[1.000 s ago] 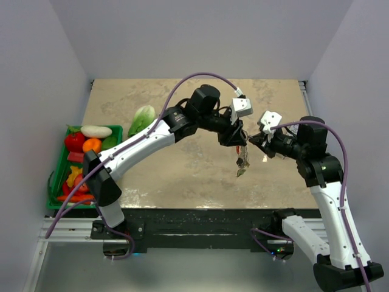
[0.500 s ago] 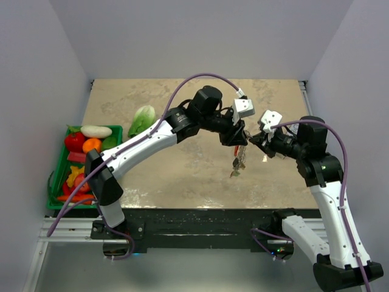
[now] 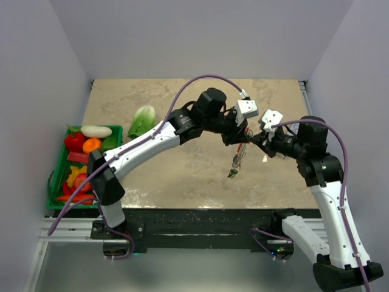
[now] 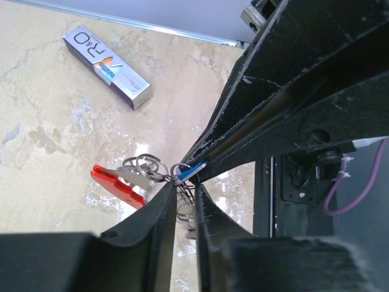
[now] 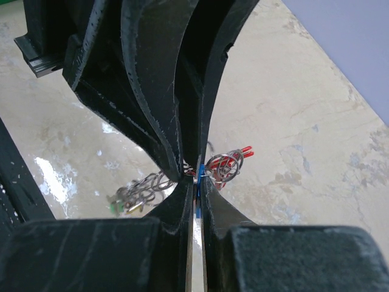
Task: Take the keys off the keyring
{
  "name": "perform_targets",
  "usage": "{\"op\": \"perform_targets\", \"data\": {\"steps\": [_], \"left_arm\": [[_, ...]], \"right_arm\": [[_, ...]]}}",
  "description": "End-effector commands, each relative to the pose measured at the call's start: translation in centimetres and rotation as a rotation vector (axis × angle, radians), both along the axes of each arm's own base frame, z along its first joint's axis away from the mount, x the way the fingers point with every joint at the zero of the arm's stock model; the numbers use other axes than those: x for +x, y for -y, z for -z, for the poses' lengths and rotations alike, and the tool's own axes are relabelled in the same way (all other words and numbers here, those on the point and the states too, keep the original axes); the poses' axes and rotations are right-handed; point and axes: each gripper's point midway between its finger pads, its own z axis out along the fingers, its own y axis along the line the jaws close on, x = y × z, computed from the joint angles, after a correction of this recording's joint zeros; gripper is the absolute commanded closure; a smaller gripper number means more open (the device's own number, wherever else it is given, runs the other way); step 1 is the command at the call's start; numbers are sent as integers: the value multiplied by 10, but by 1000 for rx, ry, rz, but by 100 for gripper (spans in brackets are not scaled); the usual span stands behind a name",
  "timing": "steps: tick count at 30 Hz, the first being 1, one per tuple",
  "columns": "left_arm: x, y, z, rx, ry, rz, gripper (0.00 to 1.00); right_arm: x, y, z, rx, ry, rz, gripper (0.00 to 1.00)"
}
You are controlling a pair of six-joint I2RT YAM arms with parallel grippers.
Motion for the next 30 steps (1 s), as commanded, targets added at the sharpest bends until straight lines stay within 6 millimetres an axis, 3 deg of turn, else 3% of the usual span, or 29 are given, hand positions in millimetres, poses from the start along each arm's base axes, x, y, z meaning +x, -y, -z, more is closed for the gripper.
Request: {"op": "perform_targets", "data": {"steps": [1,4,14,22,30], "left_arm": [[15,4,-17,-32,51,-53,93],[14,3,-16,-27,53,-48,100],[3,-6,-29,-42,70,0,100],[5,-19,-47,-74,88,2,100],[9,-27,-58,-98,90,-11,100]], "right_arm": [[-2,-8,-27,46,75,-39,100],[-1,-6,-28,39,84,-27,100],[8,3,-27,17,100,36,100],[16,15,-18,-13,98,95,100],[14,14,-5,-16,71,84,100]]}}
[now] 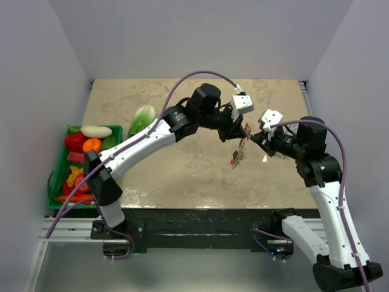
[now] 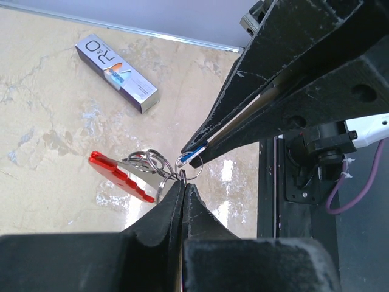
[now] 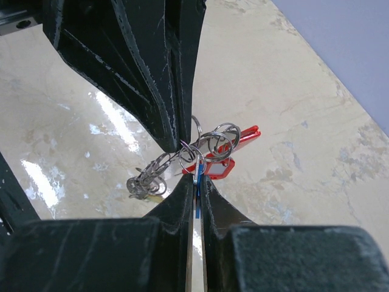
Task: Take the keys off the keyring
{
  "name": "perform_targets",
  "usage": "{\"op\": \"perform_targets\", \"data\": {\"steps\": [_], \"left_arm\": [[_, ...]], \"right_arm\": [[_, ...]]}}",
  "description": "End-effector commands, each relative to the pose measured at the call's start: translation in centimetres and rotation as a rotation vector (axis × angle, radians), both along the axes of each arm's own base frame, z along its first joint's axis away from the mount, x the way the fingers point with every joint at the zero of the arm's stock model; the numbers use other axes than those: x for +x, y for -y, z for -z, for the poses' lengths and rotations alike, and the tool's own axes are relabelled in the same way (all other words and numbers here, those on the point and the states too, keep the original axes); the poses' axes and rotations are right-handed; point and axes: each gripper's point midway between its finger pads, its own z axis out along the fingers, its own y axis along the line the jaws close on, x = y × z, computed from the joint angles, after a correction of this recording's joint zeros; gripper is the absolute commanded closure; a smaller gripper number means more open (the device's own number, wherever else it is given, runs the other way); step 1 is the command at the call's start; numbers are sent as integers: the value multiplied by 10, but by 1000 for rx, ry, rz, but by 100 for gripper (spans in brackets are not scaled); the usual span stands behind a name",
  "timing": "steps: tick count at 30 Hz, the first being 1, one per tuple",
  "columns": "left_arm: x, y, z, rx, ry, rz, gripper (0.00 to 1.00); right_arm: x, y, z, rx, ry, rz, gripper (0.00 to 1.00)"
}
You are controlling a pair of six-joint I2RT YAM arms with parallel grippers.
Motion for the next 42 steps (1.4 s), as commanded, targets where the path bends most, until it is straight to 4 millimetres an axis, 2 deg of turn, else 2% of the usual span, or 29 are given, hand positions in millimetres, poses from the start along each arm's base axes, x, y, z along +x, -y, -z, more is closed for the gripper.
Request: {"op": "perform_targets", "data": {"steps": [1,9,20,34,42], "left_arm": [[2,-16,-47,-80,73,-5,100],[3,-18,-56,-96,76,-9,100],[6,-24,-63,-108,81,-18,100],[10,-31,-77,-134,88,-30,100],[12,-32,-89,-163,85,-27,100]], "right_arm": [[5,6,-3,-3,45,26,100],[3,3,4,3,28,10,100],[8,13,4,-17,50,64,100],[6,14,17,-30,22,49,100],[-1,3,29,-14,-16,-25,100]]}}
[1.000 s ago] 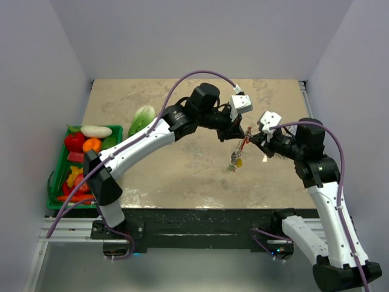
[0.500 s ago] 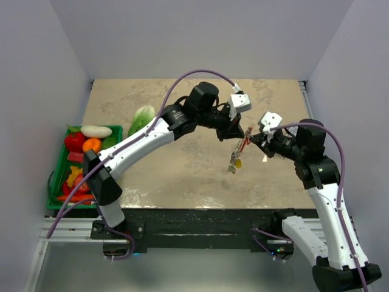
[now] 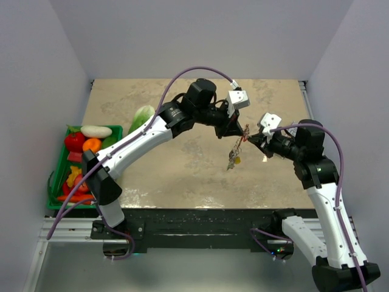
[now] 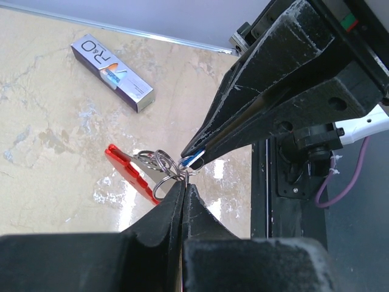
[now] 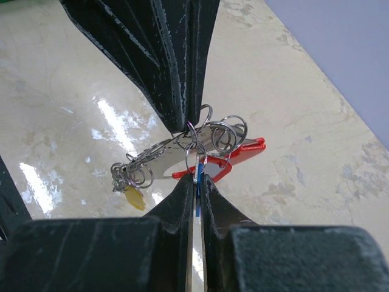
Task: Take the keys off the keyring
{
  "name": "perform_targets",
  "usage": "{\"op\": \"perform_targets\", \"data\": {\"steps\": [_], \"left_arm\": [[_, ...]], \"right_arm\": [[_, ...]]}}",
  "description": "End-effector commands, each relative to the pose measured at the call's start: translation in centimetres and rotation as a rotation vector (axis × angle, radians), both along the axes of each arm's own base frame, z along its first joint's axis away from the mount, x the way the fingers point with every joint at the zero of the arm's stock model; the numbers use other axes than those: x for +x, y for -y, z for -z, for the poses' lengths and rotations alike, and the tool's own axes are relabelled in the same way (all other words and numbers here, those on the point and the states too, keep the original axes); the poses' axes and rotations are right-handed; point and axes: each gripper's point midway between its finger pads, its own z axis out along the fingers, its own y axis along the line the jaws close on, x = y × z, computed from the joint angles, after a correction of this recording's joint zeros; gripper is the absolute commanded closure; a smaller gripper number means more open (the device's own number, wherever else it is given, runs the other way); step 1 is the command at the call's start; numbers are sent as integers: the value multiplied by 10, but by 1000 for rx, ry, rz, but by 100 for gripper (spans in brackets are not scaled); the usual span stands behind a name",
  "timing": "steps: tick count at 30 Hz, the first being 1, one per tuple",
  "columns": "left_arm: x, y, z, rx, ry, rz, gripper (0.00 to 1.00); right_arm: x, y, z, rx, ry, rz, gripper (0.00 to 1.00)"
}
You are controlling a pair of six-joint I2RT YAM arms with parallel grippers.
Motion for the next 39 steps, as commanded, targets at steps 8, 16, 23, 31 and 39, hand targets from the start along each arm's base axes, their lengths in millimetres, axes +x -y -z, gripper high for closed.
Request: {"op": "perform_targets", "data": {"steps": [8,16,23,31,39], "left_arm": [[6,-19,-82,-165,101,-21,100],[3,-15,-81,-173,66,-7,100],[0,-14,-72,-163,45,12,100],[-3,-18,-67,-152,46,13,100],[0,-25,-76,-152,75,-22,70]], "right_arm": [[-7,-3,29,-12,-93,-59,100],[-5,-14,32,27,-110,-116,100],[-4,-12,0,42,-34,-98,100],[-1,-6,-34,51,27,-43,100],[-1,2,-49,24,63,-10,100]]}}
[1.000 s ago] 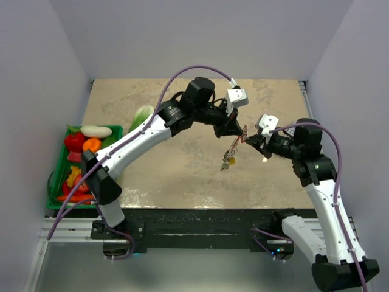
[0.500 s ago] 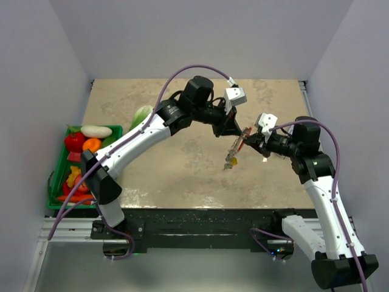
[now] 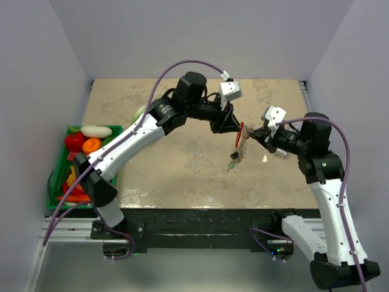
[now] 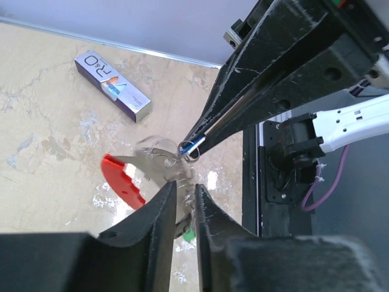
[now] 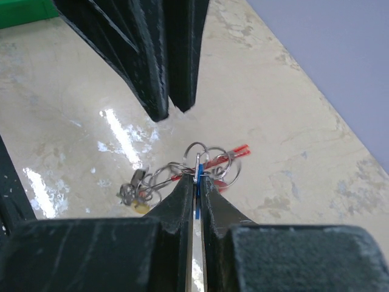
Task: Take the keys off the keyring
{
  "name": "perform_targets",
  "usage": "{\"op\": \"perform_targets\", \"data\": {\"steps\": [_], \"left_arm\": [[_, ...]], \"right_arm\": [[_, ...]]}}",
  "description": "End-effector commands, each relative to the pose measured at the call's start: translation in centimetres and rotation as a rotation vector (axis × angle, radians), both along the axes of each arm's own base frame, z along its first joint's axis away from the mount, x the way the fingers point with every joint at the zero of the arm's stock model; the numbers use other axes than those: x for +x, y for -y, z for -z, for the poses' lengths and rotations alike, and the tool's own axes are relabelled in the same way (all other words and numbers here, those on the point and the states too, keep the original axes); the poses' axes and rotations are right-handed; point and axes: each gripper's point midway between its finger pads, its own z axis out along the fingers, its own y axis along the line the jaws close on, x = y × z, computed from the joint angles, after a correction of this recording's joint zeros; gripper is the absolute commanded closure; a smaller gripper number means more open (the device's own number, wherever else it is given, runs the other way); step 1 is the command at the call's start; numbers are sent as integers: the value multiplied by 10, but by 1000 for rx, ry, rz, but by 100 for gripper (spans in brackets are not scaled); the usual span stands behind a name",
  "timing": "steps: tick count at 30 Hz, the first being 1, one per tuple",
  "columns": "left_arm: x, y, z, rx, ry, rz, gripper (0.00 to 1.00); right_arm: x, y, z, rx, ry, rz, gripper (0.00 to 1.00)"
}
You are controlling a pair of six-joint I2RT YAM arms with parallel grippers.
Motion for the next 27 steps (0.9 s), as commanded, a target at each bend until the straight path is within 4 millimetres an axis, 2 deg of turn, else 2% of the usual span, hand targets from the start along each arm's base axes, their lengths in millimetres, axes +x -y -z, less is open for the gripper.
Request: {"op": "perform_targets", "data": {"steps": [1,4,8,13,16,17,20,23,27], "left_arm": [[0,-13,-52,-96,101,-32,67],[2,-14,-53,-95,134,-28,60],[2,-12,-49,-92,131,-17,58],[-3,-2,-29,-69,99,10,57],[-20,5,-27,-76,85,97,57],[-38,7,-28,-91,63,187,57],[-62,16,-23,-72,73,266,57],[-76,26,-9,-29,96,297,57],[-70,33,4,7,101,248,57]], "right_arm": [[-2,9,-19,-17,44,50,100],[-3,10,-20,-24,48,49,100],[-5,10,-20,-26,50,46,100],[-4,10,-20,-25,52,48,100],[-2,11,-20,-24,51,55,100],[-1,12,-19,-25,50,61,100],[1,13,-18,-25,48,73,100],[2,13,-19,-20,46,75,100],[1,12,-21,-16,49,73,100]]}}
